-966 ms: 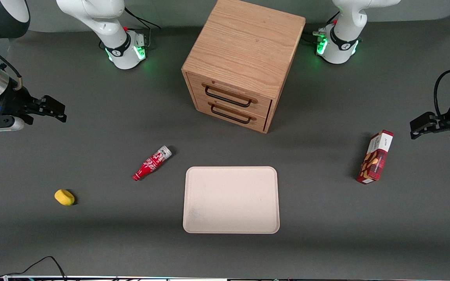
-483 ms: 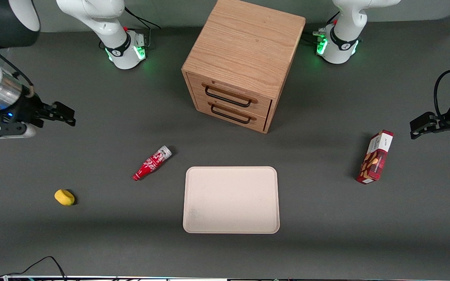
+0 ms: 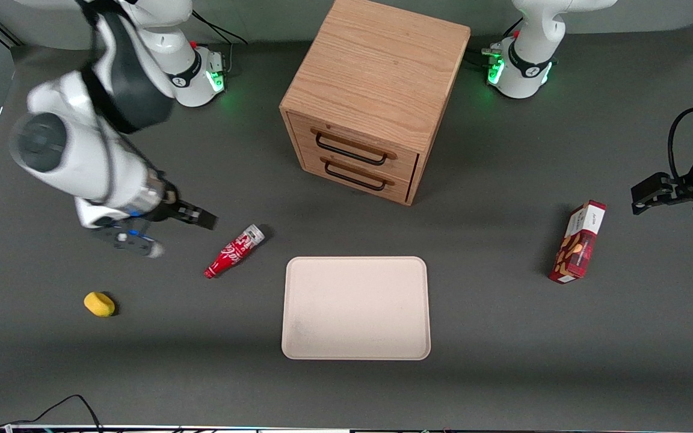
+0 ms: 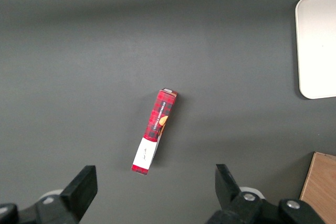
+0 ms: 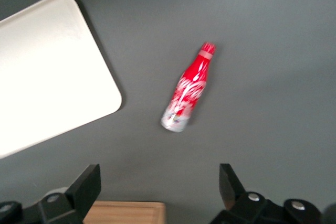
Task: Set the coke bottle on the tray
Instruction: 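Lower the open right gripper around the bottle's middle and close it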
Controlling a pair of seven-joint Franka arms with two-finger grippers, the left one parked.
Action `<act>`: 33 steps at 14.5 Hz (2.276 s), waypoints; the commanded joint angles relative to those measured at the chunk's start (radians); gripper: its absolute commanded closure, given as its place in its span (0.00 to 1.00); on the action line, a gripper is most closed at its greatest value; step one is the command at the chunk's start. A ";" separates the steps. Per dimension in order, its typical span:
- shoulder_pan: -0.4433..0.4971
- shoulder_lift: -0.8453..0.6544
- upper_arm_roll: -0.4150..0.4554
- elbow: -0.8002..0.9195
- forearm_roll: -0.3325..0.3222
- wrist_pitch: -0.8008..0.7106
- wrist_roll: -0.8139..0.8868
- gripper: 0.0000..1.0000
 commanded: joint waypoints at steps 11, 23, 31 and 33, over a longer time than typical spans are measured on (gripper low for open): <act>-0.007 0.227 -0.006 -0.219 -0.177 0.369 0.488 0.00; -0.010 0.291 -0.029 -0.289 -0.227 0.503 0.488 0.07; -0.021 0.302 -0.028 -0.287 -0.251 0.532 0.487 0.70; -0.021 0.287 -0.026 -0.276 -0.251 0.529 0.485 0.85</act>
